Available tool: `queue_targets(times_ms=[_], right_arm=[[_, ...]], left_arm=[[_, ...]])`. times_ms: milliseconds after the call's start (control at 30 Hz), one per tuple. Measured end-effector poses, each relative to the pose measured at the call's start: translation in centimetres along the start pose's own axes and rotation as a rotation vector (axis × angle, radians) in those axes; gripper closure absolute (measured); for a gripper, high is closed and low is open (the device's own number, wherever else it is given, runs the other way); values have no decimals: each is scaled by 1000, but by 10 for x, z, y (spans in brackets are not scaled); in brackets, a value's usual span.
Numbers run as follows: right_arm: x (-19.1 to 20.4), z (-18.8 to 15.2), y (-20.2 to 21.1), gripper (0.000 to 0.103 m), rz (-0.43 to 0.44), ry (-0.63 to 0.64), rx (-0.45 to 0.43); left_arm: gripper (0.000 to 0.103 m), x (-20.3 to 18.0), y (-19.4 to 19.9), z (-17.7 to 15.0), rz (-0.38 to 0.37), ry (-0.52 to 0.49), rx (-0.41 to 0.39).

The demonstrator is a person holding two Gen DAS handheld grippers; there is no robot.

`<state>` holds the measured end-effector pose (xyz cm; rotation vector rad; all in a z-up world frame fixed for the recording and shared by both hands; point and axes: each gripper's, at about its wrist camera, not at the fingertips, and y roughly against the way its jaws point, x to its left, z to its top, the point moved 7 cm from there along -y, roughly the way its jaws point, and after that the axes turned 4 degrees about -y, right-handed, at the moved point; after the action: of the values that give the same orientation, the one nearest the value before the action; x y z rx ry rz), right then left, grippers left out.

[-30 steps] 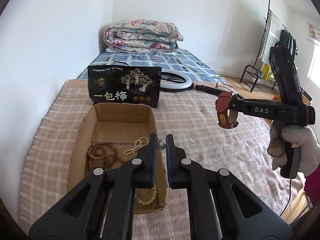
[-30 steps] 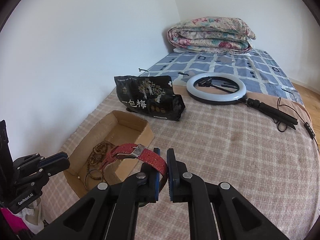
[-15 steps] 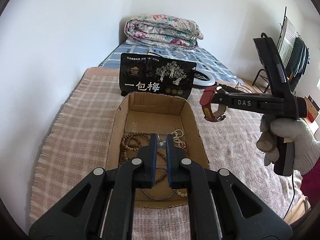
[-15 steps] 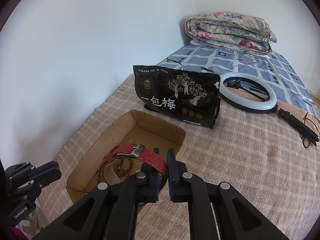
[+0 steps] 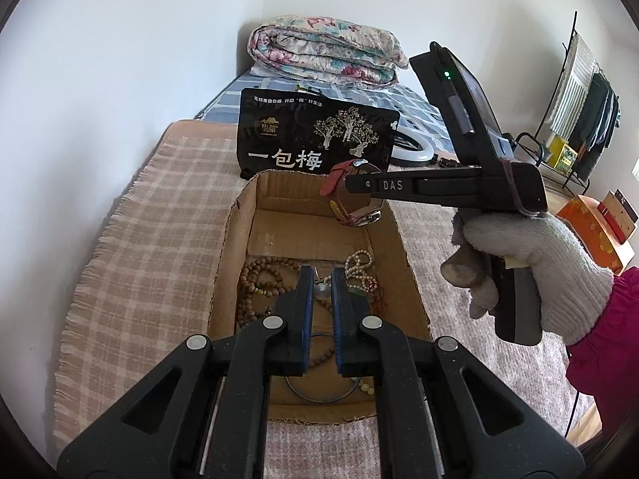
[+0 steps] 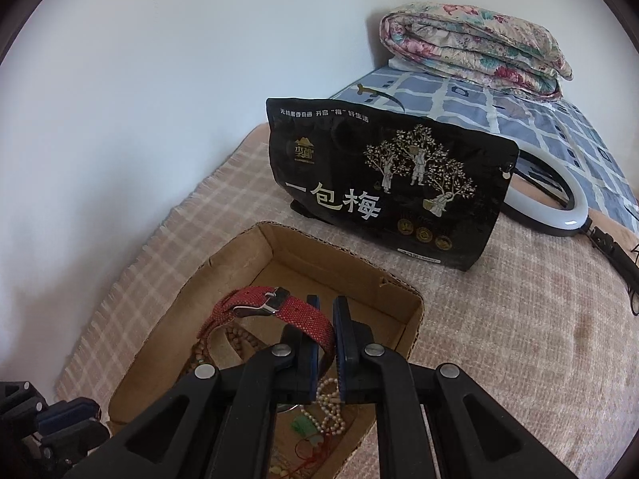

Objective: Organize jewelry
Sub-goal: 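Open both tools to drop watch and earring into the box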

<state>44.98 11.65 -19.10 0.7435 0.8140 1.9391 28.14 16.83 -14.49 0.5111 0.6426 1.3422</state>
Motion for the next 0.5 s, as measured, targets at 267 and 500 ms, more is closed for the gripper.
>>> queue_targets(times_ms=[267,500], right_arm=[[5,1,-9,72,32,-27,25],[6,0,2,38,14,-27,-6]], left_arm=[[96,-3,-2,4,11,-7,-6],[43,-2,1,4,40,0,-21]])
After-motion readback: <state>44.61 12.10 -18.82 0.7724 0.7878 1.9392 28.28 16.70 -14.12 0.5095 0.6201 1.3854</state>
